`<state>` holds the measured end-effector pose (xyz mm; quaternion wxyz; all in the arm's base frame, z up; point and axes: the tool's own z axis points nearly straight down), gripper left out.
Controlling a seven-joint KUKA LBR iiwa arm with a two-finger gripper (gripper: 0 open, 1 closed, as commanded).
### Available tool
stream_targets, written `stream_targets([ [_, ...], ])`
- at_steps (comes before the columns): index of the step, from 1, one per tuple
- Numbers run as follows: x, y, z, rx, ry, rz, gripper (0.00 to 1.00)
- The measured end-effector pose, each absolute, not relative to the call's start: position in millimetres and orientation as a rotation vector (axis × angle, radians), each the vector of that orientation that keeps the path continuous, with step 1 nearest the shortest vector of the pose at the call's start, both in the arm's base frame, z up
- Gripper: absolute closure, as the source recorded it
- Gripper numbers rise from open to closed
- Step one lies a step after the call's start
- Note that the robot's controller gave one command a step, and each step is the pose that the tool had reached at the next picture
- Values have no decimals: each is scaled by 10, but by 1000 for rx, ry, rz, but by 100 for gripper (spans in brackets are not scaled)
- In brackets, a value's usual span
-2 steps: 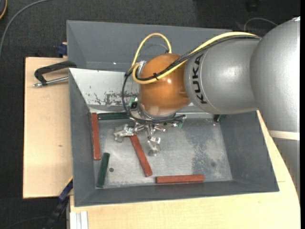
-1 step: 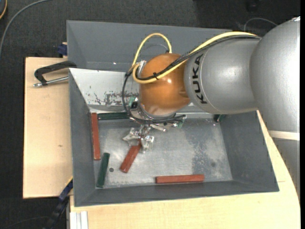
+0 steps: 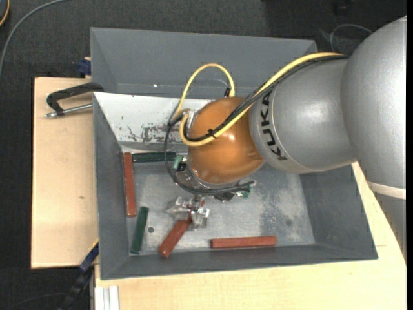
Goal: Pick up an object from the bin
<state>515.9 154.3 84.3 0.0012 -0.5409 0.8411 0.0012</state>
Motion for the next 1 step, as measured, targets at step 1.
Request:
stream_targets([
  [1, 5179, 1490, 2115, -1797, 2560, -5, 100],
])
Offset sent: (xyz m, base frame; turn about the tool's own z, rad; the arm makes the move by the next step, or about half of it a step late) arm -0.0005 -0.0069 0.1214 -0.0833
